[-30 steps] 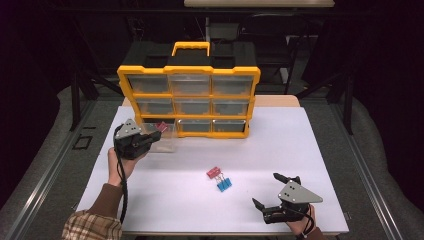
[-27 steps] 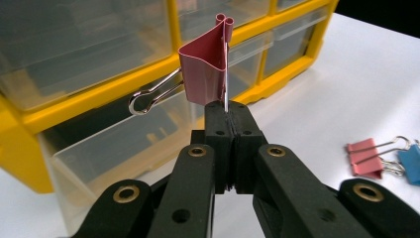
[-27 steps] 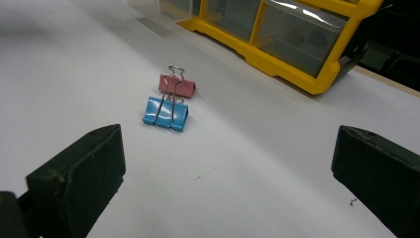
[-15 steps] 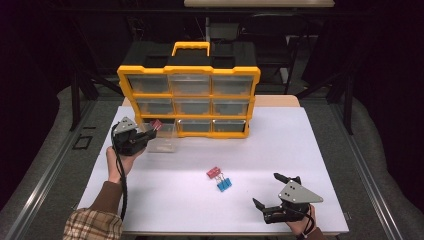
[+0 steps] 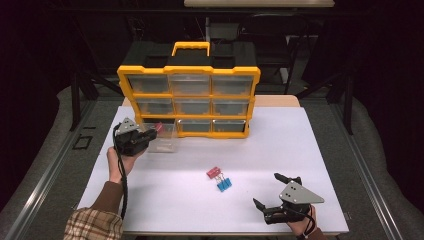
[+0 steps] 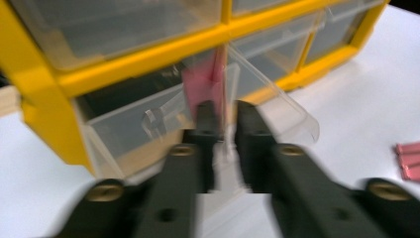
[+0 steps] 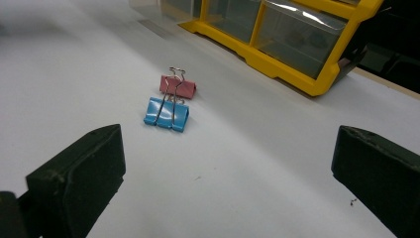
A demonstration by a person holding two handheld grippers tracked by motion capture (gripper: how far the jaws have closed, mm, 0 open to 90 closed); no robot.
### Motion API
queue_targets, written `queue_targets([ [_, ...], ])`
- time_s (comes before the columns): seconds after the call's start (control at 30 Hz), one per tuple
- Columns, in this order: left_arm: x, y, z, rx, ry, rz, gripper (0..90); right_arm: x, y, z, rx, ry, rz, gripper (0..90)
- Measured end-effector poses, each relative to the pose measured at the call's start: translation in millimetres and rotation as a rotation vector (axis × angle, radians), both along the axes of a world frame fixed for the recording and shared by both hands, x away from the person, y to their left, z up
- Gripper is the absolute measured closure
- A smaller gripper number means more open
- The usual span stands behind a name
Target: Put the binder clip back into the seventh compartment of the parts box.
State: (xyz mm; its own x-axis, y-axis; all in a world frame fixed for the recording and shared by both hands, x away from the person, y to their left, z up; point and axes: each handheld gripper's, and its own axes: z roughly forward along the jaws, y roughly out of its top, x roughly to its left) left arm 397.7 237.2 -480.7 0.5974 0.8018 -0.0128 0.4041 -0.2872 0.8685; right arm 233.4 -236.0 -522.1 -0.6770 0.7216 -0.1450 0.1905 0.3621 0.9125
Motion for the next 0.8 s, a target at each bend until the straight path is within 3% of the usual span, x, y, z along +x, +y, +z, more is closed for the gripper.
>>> queue_targets([
  [0.1, -2.2, 0.2, 2.9, -0.012, -0.010, -0.005, 56.1, 0.4, 0.0, -0.3, 0.001, 0.005, -0.001, 0.0],
  [0.37, -14.0, -9.2, 9.5, 0.004, -0.045, -0.031, 16.8, -0.2, -0.6, 0.3, 0.004, 0.001, 0.002, 0.0],
  [0.8, -30.2, -34.2, 12.5, 0.029, -0.073, -0.096, 0.0, 0.5, -1.8, 0.0, 0.009, 0.007, 0.002, 0.0],
])
